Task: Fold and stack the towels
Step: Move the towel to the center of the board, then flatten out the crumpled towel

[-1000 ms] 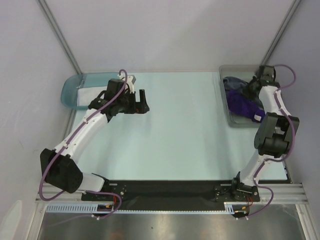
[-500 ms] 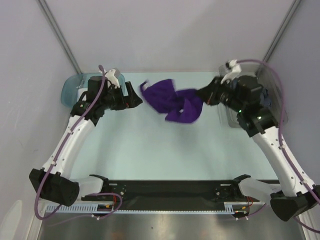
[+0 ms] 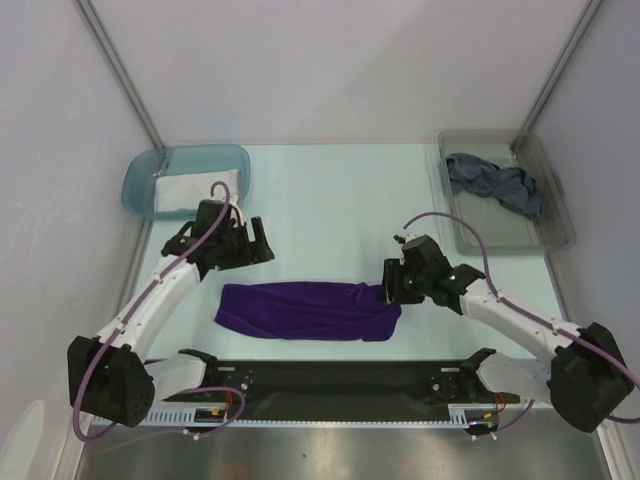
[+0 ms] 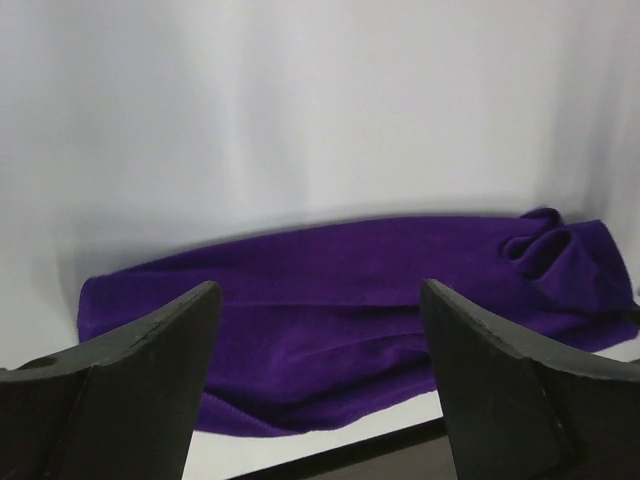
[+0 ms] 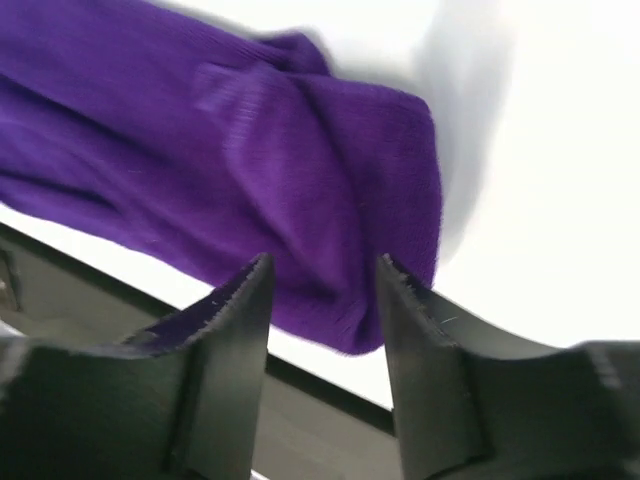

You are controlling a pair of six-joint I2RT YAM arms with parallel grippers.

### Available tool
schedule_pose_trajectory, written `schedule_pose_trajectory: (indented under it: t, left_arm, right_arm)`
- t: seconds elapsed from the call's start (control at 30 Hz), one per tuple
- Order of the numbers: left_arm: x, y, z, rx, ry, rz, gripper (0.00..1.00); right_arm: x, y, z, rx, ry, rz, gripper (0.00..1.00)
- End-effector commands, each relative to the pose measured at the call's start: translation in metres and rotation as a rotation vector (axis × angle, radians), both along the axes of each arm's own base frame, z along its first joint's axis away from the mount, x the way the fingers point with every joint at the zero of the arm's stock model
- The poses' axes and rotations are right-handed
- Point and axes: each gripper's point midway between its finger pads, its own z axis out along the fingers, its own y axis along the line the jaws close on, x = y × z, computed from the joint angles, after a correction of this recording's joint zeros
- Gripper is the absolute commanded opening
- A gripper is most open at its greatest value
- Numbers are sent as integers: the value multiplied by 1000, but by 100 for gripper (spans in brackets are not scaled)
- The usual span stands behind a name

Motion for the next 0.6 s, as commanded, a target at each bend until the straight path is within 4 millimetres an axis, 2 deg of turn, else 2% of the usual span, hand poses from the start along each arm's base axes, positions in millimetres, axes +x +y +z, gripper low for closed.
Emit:
schedule_pose_trajectory:
  t: [0.0, 0.03, 0.07, 0.13, 0.17, 0.23, 0.27, 0.3, 0.33, 0.37, 0.4, 0.47, 0.5, 0.57]
  left_arm:
    - [1, 17, 1, 43, -49, 134, 86]
    - [1, 21, 1, 36, -53, 180, 86]
    - [-1, 27, 2, 39, -78, 221, 87]
    - [1, 34, 6, 0, -113, 292, 88]
    - [1, 36, -3, -22, -100, 316, 89]
    - [-2, 42, -20, -54, -24, 376, 88]
    - [-5, 44, -28, -50, 7, 393, 88]
    - [-6, 45, -34, -47, 25, 398, 88]
    - [-9, 46, -44, -37, 54, 402, 88]
    - [-10, 46, -49, -36, 61, 403, 88]
    - [-10, 46, -53, -44, 65, 413, 86]
    - [-16, 35, -67, -94, 87, 385, 84]
    - [-17, 31, -73, -114, 94, 389, 80]
    - [-21, 20, -87, -136, 120, 363, 78]
  right_arm:
    - [22, 8, 57, 30, -165, -57, 52]
    - [33, 19, 82, 73, -226, -44, 52]
    - [40, 28, 86, 68, -262, 10, 52]
    - [64, 56, 115, 126, -369, 56, 51]
    - [78, 66, 95, 76, -334, 76, 50]
    - [92, 72, 76, 2, -289, 95, 49]
    - [102, 79, 78, -21, -309, 130, 51]
    - [105, 86, 55, -39, -267, 174, 52]
    - [106, 92, 48, -32, -252, 213, 52]
    - [104, 100, 46, -7, -225, 271, 53]
    - [103, 101, 24, -42, -174, 310, 53]
    - [93, 98, 4, -76, -104, 355, 53]
    - [87, 94, -8, -90, -67, 368, 53]
    - [78, 91, -16, -84, -46, 371, 51]
